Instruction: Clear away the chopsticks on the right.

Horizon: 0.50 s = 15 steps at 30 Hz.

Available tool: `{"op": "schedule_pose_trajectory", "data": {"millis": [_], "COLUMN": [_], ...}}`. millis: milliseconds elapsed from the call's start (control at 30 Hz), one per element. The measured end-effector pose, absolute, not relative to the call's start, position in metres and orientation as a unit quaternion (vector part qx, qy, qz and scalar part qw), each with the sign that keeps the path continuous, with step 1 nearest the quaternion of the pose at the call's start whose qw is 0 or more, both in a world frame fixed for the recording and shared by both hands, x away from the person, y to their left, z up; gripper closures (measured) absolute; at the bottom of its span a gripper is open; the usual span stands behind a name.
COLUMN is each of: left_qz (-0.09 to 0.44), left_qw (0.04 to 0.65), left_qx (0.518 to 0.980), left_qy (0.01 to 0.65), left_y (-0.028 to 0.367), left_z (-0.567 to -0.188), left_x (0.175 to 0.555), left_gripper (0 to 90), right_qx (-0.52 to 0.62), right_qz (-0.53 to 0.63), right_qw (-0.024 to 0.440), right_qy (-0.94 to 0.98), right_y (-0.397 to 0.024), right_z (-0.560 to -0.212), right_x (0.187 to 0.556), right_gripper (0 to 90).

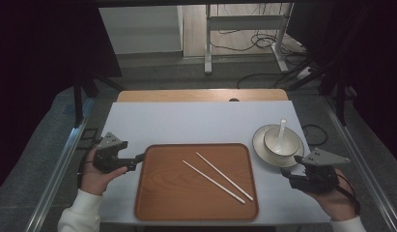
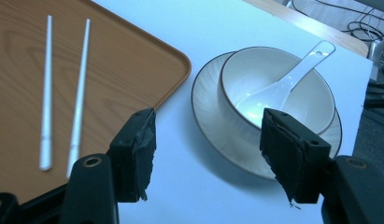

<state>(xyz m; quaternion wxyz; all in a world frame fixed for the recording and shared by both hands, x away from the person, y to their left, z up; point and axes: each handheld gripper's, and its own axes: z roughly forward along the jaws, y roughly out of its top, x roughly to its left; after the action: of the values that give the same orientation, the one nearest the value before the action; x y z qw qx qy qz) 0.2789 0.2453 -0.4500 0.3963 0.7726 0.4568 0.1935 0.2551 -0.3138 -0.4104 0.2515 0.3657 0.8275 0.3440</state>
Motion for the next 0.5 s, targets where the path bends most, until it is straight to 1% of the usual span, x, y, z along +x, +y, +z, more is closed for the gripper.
{"op": "schedule_pose_trajectory", "data": {"millis": [133, 300, 367, 500], "left_qz": [0.193, 0.192, 0.192, 0.193], "left_qw": [0.396, 0.397, 0.397, 0.398], "left_qx": [0.774, 0.775, 0.774, 0.774], "left_qy": [0.455, 0.453, 0.454, 0.454], "left_y": [0.243, 0.244, 0.244, 0.245], "left_z": [-0.45, -0.45, -0.45, -0.45], "left_x": [0.279, 0.28, 0.28, 0.28], "left_gripper": [19.7, 19.6, 19.6, 19.6], "right_qx": [0.357, 0.325, 0.311, 0.292], "right_qz": [0.348, 0.349, 0.351, 0.355], "right_qw": [0.241, 0.214, 0.2, 0.171], "right_qy": [0.833, 0.852, 0.86, 0.872], "right_y": [-0.295, -0.254, -0.238, -0.21], "right_z": [-0.41, -0.415, -0.418, -0.424], "right_x": [0.239, 0.231, 0.232, 0.237], "right_gripper": [36.4, 37.3, 38.7, 44.3]}}
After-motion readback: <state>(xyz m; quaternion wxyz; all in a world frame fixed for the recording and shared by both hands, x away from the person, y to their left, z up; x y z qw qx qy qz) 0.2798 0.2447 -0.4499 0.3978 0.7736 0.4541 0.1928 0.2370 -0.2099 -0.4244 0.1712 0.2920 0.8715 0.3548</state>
